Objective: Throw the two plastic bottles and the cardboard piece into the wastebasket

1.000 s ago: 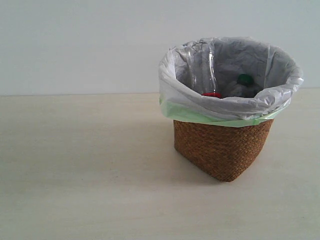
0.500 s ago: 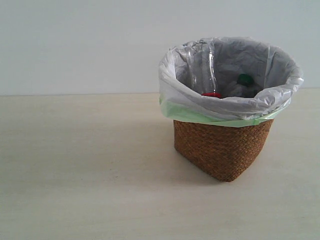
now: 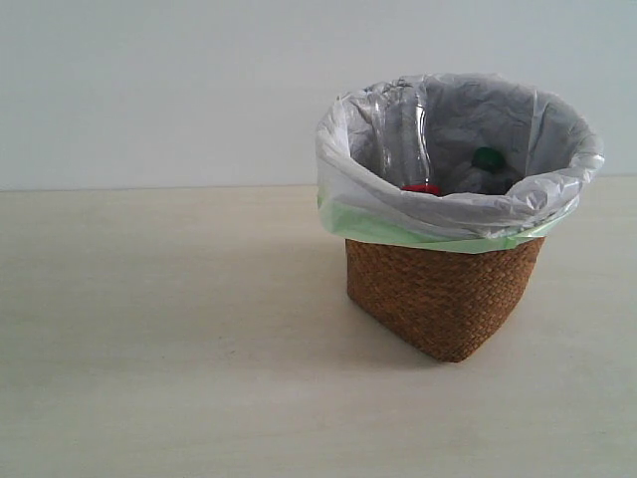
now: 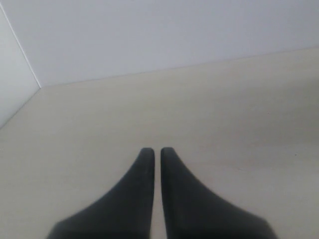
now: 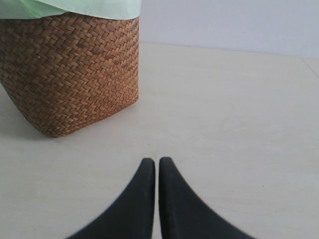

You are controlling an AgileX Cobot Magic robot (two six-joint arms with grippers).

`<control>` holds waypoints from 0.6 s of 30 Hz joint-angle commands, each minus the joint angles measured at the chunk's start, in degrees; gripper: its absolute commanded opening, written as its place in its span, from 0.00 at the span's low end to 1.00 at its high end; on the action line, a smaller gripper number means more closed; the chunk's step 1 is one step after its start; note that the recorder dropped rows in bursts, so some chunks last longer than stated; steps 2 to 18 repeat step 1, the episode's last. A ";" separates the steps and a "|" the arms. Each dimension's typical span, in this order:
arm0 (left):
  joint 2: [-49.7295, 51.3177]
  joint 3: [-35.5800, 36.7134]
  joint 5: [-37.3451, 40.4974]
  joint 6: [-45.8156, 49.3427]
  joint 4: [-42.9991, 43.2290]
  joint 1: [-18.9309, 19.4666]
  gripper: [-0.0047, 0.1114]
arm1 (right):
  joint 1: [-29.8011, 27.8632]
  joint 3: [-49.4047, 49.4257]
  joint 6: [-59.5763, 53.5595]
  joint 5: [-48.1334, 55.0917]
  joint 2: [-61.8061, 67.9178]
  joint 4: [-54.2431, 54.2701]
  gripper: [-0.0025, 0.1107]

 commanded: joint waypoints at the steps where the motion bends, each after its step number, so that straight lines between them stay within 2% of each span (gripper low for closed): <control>1: -0.14 0.19 -0.04 -0.68 -0.32 0.16 0.07 | -0.27 -0.03 0.00 -0.25 -0.30 -0.04 0.02; 18: -0.14 0.19 -0.04 -0.68 -0.32 0.16 0.07 | -0.27 -0.03 0.00 -0.25 -0.30 -0.04 0.02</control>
